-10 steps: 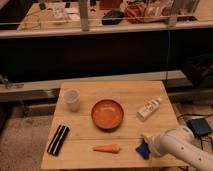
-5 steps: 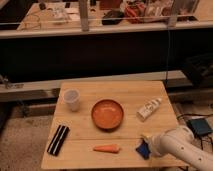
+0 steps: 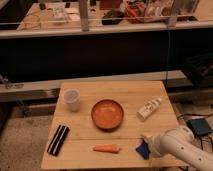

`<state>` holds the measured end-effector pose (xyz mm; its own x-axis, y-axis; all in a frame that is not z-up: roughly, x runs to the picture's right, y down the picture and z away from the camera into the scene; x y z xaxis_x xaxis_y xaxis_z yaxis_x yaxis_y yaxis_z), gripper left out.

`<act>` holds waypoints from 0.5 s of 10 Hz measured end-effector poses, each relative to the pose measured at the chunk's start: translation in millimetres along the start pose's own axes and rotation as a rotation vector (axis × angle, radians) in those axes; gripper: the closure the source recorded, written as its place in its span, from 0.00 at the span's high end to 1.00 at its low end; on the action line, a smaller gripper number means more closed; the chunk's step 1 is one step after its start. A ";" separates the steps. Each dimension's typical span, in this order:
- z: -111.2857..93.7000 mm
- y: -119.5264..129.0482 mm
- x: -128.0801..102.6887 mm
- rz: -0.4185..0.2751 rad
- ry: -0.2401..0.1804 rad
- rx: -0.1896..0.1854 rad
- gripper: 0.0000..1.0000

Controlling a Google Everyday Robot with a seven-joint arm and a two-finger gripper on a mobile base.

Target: Place the white sponge in the ceramic bowl

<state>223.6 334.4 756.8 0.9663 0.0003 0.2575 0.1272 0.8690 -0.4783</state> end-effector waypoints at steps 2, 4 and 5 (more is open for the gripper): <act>-1.4 0.3 0.8 -0.002 0.002 0.000 0.47; -3.7 0.3 2.0 0.000 0.004 0.004 0.27; -5.1 0.6 2.0 0.000 0.004 0.003 0.19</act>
<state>226.8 332.4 752.8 0.9671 -0.0018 0.2545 0.1268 0.8706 -0.4754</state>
